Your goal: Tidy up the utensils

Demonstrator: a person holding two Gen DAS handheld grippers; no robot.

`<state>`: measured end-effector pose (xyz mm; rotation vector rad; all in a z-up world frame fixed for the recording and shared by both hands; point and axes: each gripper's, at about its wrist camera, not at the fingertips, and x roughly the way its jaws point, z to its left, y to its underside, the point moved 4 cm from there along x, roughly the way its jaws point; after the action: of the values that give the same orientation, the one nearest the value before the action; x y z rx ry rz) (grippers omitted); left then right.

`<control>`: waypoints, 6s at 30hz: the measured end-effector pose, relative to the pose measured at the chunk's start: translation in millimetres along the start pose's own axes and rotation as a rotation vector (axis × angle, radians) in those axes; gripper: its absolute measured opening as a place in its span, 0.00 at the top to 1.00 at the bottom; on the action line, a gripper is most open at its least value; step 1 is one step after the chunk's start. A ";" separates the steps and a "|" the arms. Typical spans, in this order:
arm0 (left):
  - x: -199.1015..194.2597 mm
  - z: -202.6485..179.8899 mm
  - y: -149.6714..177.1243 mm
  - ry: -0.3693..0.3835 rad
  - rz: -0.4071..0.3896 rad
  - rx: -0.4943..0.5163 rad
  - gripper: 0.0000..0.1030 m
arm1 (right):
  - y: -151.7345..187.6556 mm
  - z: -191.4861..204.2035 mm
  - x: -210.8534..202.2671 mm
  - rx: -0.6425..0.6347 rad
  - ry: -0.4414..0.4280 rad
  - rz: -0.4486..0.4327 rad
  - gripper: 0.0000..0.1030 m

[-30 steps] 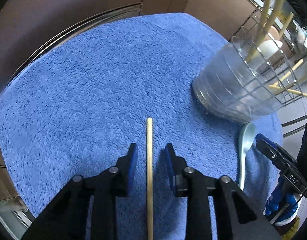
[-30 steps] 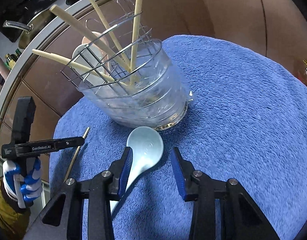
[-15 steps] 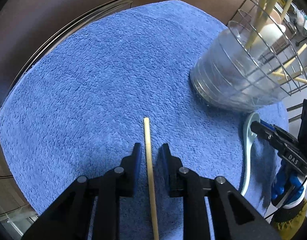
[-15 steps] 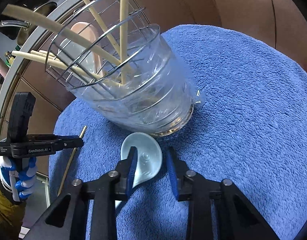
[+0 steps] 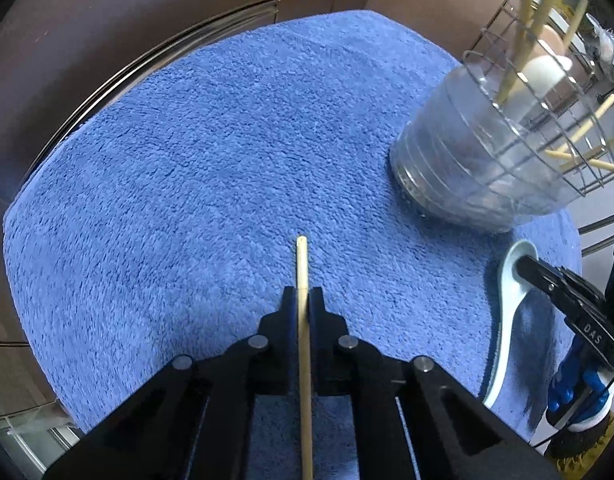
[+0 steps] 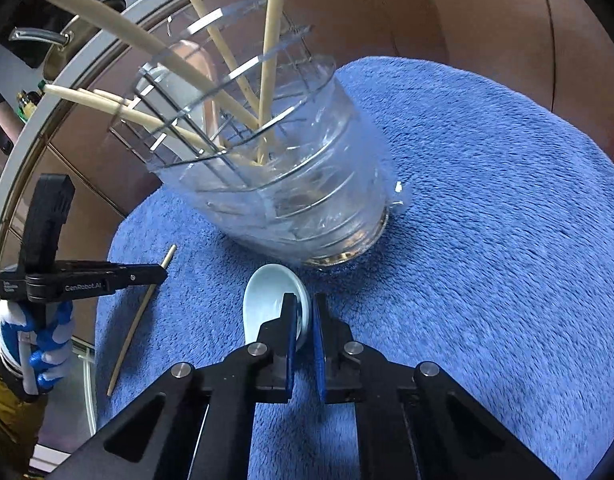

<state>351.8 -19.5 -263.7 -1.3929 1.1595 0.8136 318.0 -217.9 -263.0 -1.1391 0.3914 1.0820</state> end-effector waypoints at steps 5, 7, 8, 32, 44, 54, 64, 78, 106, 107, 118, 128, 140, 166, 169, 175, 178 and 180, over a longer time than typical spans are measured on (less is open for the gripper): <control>-25.0 -2.1 10.6 0.013 -0.100 -0.010 0.95 | 10.4 5.2 -19.5 -0.006 0.014 -0.040 0.93; -35.4 -3.2 13.0 0.029 -0.130 -0.020 0.95 | 16.4 7.3 -29.7 -0.002 0.018 -0.067 0.93; -42.5 -4.7 15.8 0.033 -0.149 -0.019 0.95 | 18.8 8.6 -35.1 0.001 0.019 -0.082 0.93; -205.9 -80.6 117.7 -0.012 -0.609 0.108 0.95 | 82.7 86.6 -166.1 -0.039 0.085 -0.355 0.93; -252.7 -97.7 159.0 -0.044 -0.765 0.165 0.95 | 97.2 118.3 -207.6 -0.075 0.133 -0.449 0.93; -270.9 -104.2 168.3 -0.067 -0.850 0.190 0.95 | 94.5 135.5 -225.0 -0.117 0.161 -0.497 0.93; -289.8 -89.3 119.3 0.046 -0.878 0.098 0.95 | 50.3 141.2 -235.4 -0.180 0.203 -0.568 0.93; -310.3 -108.2 -14.2 0.152 -1.023 -0.001 0.95 | -60.3 125.6 -218.1 -0.253 0.337 -0.728 0.93; -170.8 -138.3 -86.5 0.159 -0.983 -0.063 0.60 | -90.5 57.9 -118.3 -0.231 0.457 -0.682 0.74; -175.3 -136.2 -83.2 0.156 -0.979 -0.060 0.59 | -89.8 58.5 -121.7 -0.224 0.450 -0.684 0.70; -231.6 -113.2 -23.1 0.034 -0.943 0.000 0.49 | -63.8 84.4 -188.0 -0.156 0.422 -0.746 0.54; -287.1 -108.1 54.1 -0.087 -0.984 0.073 0.38 | -17.0 130.9 -246.9 -0.137 0.417 -0.803 0.09; -325.3 -94.9 121.2 -0.214 -1.032 0.059 0.30 | 37.2 147.5 -259.3 -0.105 0.503 -0.751 0.00; -333.3 -74.0 144.7 -0.282 -1.080 0.032 0.30 | 65.3 130.8 -291.1 -0.072 0.692 -0.823 0.00; -330.7 -73.8 143.8 -0.280 -1.076 0.030 0.30 | 64.5 128.6 -289.7 -0.070 0.696 -0.819 0.00; -327.1 -73.8 143.5 -0.277 -1.070 0.028 0.30 | 62.5 126.2 -286.3 -0.074 0.694 -0.810 0.00; -323.5 -74.9 143.5 -0.273 -1.062 0.029 0.30 | 61.3 123.7 -282.5 -0.077 0.695 -0.802 0.00; -321.7 -75.3 143.0 -0.273 -1.058 0.029 0.30 | 61.1 121.5 -281.4 -0.076 0.691 -0.797 0.00</control>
<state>114.1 -18.2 6.7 -1.5436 0.1250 0.1952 103.3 -248.8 -38.0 -1.5371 0.3721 -0.0140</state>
